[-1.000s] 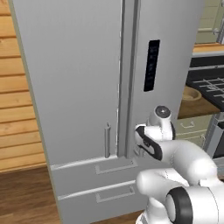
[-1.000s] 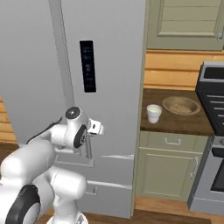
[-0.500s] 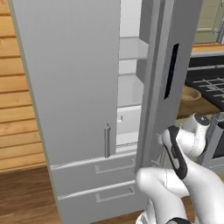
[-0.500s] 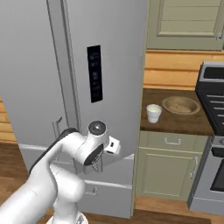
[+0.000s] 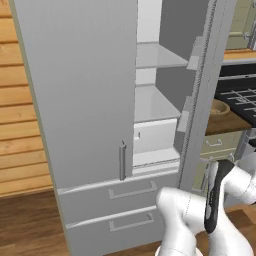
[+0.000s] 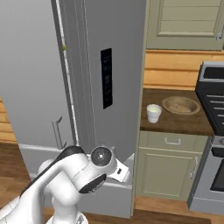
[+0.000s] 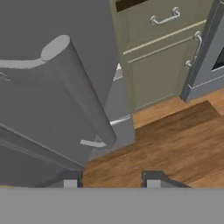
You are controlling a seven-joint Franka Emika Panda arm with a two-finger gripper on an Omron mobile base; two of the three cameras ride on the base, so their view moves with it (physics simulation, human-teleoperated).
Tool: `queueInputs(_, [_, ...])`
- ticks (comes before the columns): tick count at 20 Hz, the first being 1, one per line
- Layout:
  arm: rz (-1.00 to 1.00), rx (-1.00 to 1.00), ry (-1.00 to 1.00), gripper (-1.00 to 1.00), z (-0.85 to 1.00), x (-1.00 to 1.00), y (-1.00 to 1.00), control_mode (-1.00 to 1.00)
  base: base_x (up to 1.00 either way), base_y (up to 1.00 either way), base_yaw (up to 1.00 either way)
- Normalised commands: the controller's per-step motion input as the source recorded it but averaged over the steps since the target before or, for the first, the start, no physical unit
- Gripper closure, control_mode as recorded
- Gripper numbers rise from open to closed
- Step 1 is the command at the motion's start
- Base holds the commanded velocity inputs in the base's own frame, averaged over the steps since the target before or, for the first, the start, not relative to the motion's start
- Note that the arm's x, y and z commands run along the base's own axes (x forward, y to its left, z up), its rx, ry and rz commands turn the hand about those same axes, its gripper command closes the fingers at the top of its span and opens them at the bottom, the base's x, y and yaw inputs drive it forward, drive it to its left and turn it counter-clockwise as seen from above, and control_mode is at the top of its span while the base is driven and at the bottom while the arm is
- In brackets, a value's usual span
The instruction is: Grab a lemon wedge from the fridge and one ice cube from the ice bowl, and put them in the glass of lemonade.
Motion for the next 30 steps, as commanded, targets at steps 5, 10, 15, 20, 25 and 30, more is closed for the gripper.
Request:
queueInputs(5, [0.00, 0.00, -0.09, -1.00, 1.00, -0.93, 0.03, -1.00, 0.00, 0.00, 0.00])
queueInputs(10, [0.00, 0.00, -0.01, -1.00, 1.00, -0.62, 0.25, -1.00, 0.00, 0.00, 0.00])
queueInputs(15, [0.00, -0.01, 0.02, -1.00, 1.00, -0.45, 0.43, -1.00, 0.00, 0.00, 0.00])
queueInputs(20, [0.00, -0.08, 0.13, -1.00, 1.00, -0.30, 0.65, -1.00, 0.00, 0.00, 0.00])
queueInputs(25, [0.00, -0.16, 0.20, -1.00, 1.00, -0.01, 0.93, -1.00, 0.00, 0.00, 0.00])
queueInputs(30, [-0.03, -0.29, 0.27, -1.00, 0.21, 0.55, 0.64, -1.00, 0.00, 0.00, 0.00])
